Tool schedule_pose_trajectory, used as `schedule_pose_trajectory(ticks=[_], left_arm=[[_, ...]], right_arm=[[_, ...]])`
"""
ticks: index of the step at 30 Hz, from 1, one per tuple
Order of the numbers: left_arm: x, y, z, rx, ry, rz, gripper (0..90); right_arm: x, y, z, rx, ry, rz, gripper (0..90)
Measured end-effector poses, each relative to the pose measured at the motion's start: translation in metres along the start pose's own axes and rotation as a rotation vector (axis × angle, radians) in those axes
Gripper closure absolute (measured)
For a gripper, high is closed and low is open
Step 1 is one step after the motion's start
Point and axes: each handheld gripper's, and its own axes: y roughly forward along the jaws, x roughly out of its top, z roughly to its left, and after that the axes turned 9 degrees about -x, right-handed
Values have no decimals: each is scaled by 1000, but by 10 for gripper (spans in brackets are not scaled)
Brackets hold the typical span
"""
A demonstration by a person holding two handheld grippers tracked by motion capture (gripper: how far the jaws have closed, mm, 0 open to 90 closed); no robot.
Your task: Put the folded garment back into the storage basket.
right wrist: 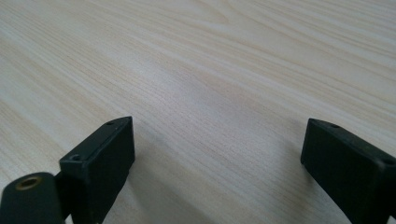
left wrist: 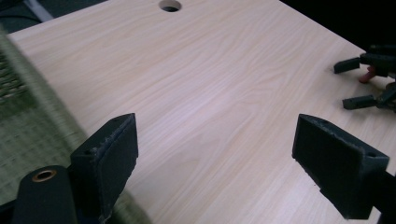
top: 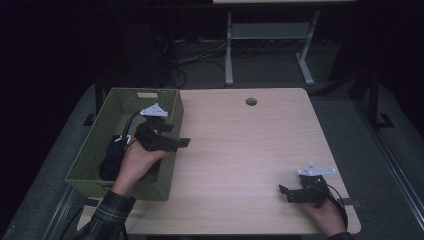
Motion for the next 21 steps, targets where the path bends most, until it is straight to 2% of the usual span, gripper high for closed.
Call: schedule_pose_trajectory(ticks=[5,12,16,21], left_arm=[[1,18,-13,-23,24,11,140],[-1,41,-28,-25,49,8,141],[-5,54,-37,-23,61,3,141],[-16,72,-50,-22,94,33,143]], right_arm=[[0,0,0,0,0,0,94],[0,0,0,0,0,0,94],[0,0,0,0,0,0,94],[0,0,0,-1,0,0,94]])
